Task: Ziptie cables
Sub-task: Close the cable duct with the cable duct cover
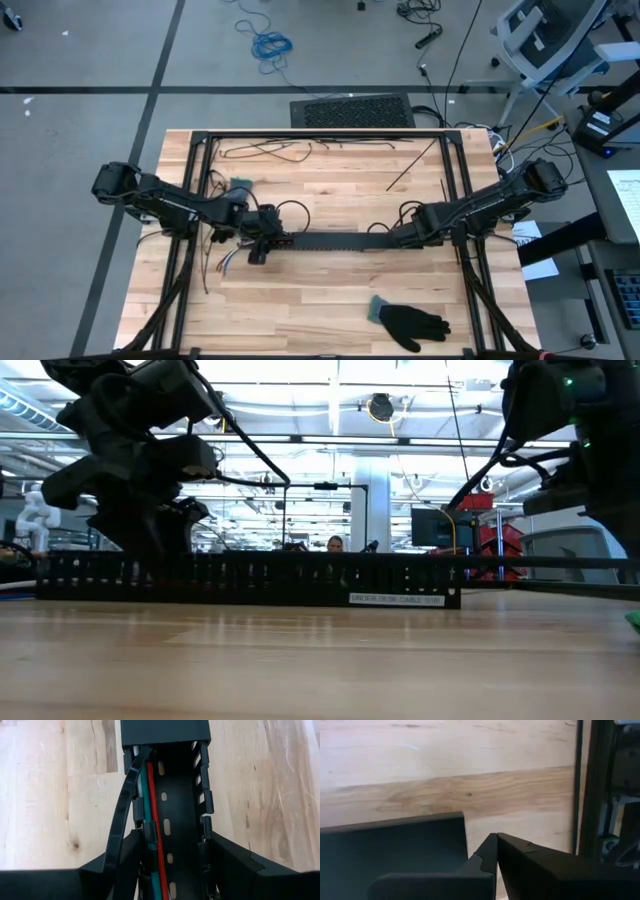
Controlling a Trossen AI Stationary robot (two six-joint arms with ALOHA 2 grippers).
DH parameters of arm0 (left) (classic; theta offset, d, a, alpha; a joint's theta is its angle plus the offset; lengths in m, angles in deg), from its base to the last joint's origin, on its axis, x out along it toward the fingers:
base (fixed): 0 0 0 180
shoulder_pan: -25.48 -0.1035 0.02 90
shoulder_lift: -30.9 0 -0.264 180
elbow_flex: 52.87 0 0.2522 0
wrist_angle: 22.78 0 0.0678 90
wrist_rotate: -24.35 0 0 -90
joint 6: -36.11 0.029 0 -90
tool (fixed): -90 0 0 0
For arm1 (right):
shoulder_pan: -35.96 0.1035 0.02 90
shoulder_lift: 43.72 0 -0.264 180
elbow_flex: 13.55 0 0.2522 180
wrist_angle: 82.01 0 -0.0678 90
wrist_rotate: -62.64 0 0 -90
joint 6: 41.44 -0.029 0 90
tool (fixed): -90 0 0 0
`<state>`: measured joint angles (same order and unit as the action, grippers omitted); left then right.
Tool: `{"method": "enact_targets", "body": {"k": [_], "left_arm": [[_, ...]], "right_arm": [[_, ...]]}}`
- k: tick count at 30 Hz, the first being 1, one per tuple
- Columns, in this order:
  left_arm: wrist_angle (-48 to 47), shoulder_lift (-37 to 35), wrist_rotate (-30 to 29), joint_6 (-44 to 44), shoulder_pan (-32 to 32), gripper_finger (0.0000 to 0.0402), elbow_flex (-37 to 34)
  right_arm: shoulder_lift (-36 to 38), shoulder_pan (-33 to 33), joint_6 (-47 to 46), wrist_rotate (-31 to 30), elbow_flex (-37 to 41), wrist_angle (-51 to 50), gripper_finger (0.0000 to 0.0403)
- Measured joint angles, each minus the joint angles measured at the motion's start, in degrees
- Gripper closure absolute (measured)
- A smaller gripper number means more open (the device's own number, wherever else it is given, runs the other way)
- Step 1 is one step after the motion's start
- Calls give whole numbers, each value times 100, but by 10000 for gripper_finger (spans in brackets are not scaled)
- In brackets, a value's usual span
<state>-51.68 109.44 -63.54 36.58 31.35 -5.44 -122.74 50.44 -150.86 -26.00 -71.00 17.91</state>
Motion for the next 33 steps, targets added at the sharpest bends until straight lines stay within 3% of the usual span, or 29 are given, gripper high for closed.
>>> {"method": "enact_targets", "body": {"k": [23, 33], "left_arm": [[179, 5, -130, 0, -4, 193, -15], [195, 8, -179, 42, -4, 193, -24]], "right_arm": [[0, 52, 30, -987, 12, 1415, 403], [-2, 53, 100, -775, 14, 1470, 403]]}}
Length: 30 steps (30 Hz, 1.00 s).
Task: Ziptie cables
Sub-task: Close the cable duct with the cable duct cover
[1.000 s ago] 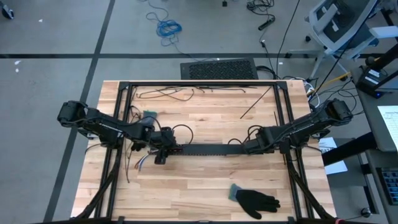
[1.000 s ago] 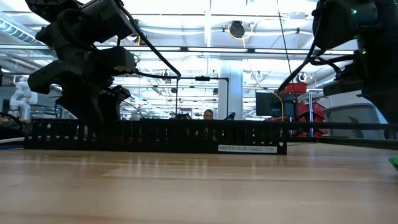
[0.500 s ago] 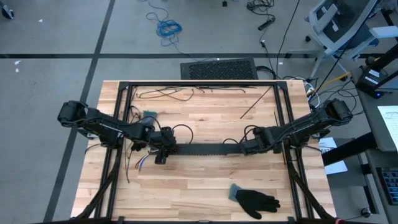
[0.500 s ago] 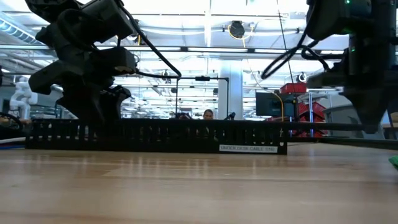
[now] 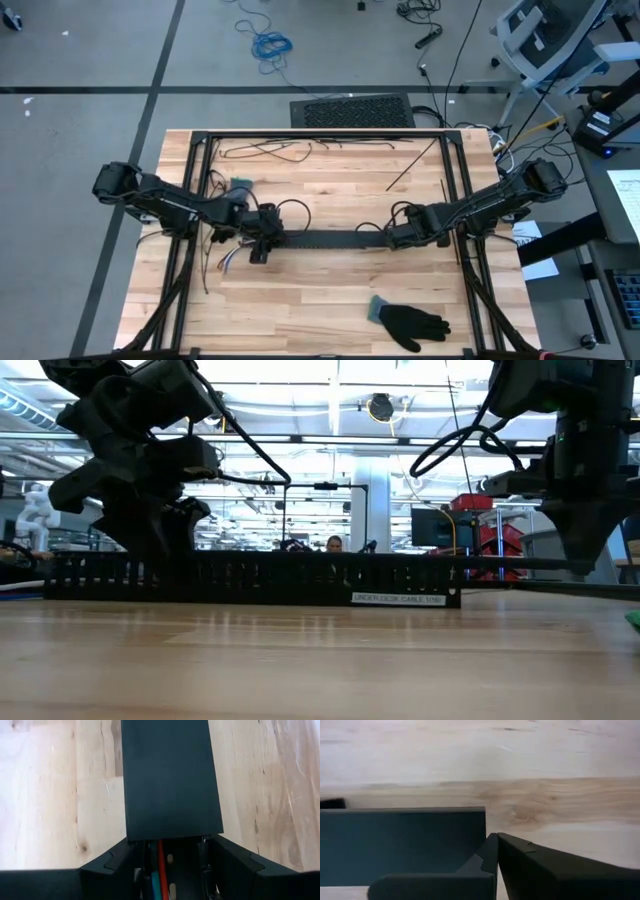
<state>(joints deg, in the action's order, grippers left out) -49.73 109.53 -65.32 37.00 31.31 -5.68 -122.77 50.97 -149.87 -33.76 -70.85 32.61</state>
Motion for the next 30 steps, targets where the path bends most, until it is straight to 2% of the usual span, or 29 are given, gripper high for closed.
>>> {"method": "enact_targets", "body": {"k": [5, 9, 20, 26, 30], "left_arm": [[146, 13, -49, 21, -4, 193, 13], [138, 11, -52, 4, -2, 193, 13], [540, 7, -89, 78, -7, 193, 11], [275, 2, -91, 213, -7, 193, -13], [252, 0, -86, 216, -7, 193, -13]], "right_arm": [[0, 8, 51, 401, -14, -933, 403], [0, 8, -165, 478, -14, -1462, 403], [-266, -38, -190, 280, -14, -785, 403], [-683, -157, 178, 180, 21, 169, 402], [-858, -172, 199, 191, -14, 222, 402]]}}
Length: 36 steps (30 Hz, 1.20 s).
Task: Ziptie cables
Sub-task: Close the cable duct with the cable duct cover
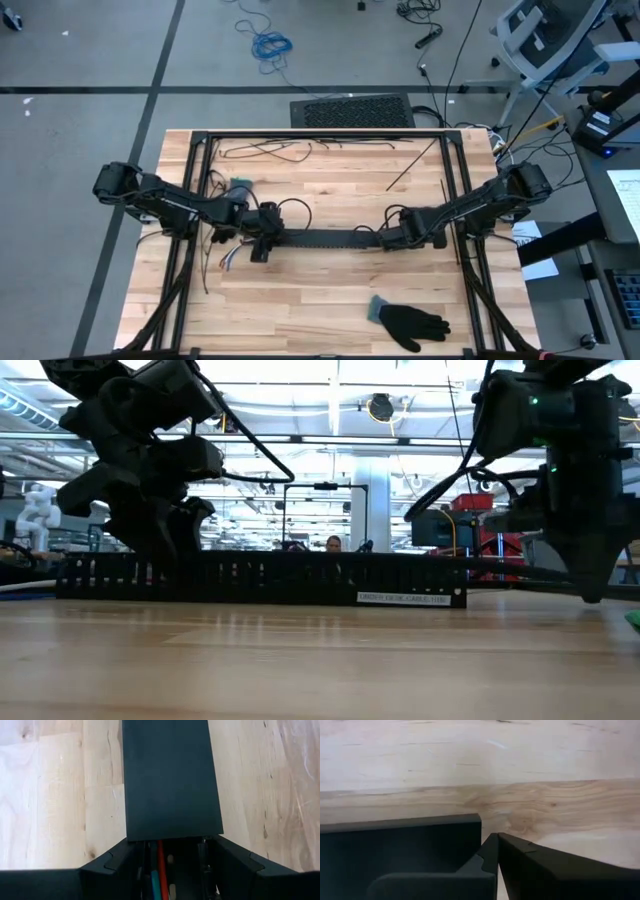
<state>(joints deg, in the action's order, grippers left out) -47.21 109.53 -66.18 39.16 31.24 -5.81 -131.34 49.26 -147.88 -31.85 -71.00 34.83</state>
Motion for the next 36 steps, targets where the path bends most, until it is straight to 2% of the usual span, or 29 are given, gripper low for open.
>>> {"method": "enact_targets", "body": {"k": [12, 18, 22, 30, 36], "left_arm": [[97, 0, 1, 42, 0, 193, -7], [123, 0, 1, 28, 0, 193, -7], [175, 0, 63, -365, -4, 188, -7], [227, 0, 325, -415, -13, 115, -7], [136, 0, 154, -380, -11, 68, 85]], "right_arm": [[32, 65, 497, -64, -945, -1675, 403], [32, 67, 547, -309, -1147, -1873, 403], [32, 63, 743, -359, -1265, -1997, 403], [32, 74, 1037, -326, -1305, -2074, 403], [32, 74, 1279, -366, -1307, -2054, 403]]}}
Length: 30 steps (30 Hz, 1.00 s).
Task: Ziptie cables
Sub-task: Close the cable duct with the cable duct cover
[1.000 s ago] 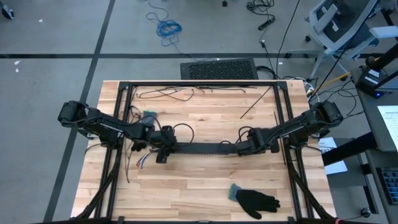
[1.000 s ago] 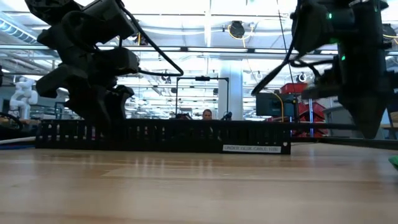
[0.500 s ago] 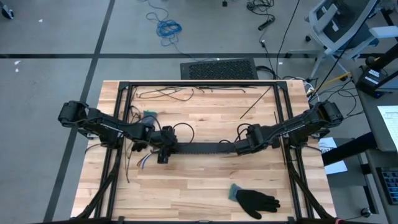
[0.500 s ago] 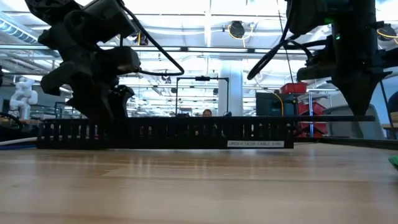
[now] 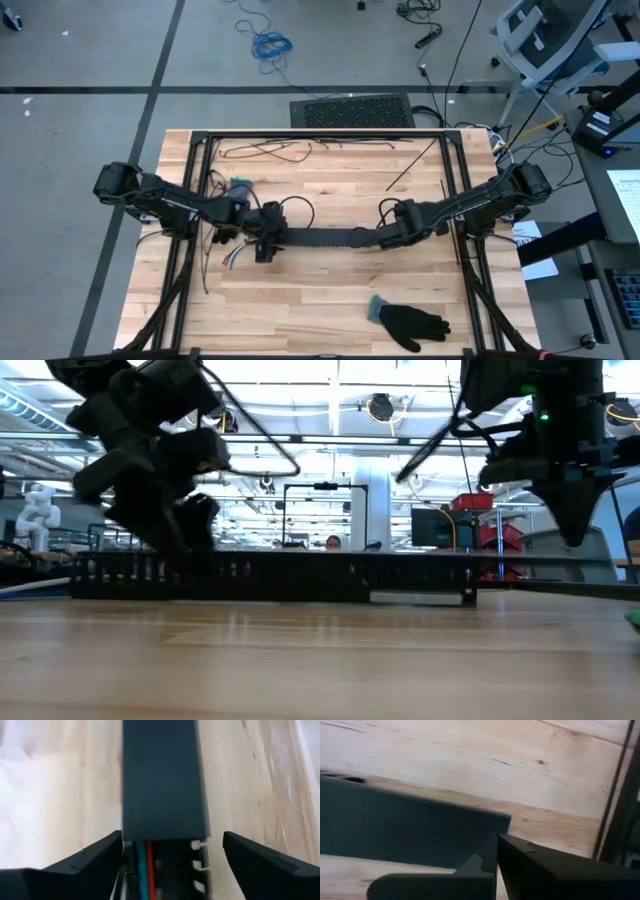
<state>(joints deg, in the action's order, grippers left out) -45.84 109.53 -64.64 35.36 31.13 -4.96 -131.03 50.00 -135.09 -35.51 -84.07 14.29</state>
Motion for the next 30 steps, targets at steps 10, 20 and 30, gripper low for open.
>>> {"method": "enact_targets", "body": {"k": [10, 20, 30], "left_arm": [[-1068, -48, -106, -2, -4, 58, 732], [-2759, -566, -100, -1, -4, 58, 546], [-2070, -601, -137, -436, -4, 58, -202]], "right_arm": [[2, -2, 183, 14, -9, -42, 403], [2, 15, 183, 16, -4, -74, 403], [2, 33, 183, -78, 2, -78, 403]]}}
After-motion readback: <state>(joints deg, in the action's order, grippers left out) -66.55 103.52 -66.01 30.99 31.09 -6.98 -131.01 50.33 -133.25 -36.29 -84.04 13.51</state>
